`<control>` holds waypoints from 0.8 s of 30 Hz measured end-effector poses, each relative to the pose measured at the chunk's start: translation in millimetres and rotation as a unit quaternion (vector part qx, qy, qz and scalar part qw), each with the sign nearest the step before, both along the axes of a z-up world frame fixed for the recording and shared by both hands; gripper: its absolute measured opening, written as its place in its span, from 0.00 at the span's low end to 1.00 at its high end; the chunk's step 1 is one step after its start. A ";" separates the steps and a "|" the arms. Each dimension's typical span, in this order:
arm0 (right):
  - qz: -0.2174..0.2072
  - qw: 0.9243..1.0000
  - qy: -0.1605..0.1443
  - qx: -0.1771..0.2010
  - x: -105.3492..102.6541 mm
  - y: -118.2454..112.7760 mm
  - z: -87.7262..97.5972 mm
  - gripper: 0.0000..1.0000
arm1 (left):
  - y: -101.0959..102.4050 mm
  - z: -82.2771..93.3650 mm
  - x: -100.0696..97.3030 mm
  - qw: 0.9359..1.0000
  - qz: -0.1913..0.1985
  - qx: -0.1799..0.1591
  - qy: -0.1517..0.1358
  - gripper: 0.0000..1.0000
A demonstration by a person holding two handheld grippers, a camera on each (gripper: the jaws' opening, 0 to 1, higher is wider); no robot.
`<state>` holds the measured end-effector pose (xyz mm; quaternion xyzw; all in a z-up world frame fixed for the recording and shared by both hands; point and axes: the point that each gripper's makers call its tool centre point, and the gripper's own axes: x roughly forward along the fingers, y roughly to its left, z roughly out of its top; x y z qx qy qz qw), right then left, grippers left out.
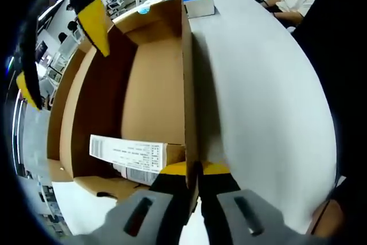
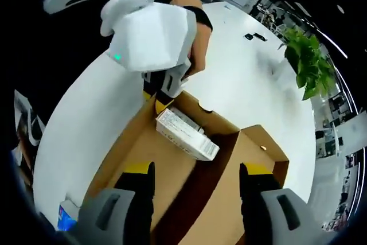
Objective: Operate the shoe box by opening the lid, removing the specified soft item, and placing it in the target area until the item is outside and the box remains undamaged.
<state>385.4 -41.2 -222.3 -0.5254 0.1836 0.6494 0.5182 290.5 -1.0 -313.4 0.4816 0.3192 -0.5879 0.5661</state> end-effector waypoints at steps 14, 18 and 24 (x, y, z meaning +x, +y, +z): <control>0.048 0.998 0.033 -0.026 -1.0 27.5 -48.8 0.60 | -0.9 0.4 0.2 1.000 -0.001 -0.004 0.003 0.04; 0.067 0.997 0.019 -0.044 4.4 31.4 -56.6 0.59 | -0.8 0.7 0.7 1.000 -0.003 -0.004 0.004 0.04; 0.089 0.994 0.030 -0.060 -2.7 36.3 -69.3 0.54 | -0.8 1.0 1.2 1.000 -0.003 -0.005 0.004 0.04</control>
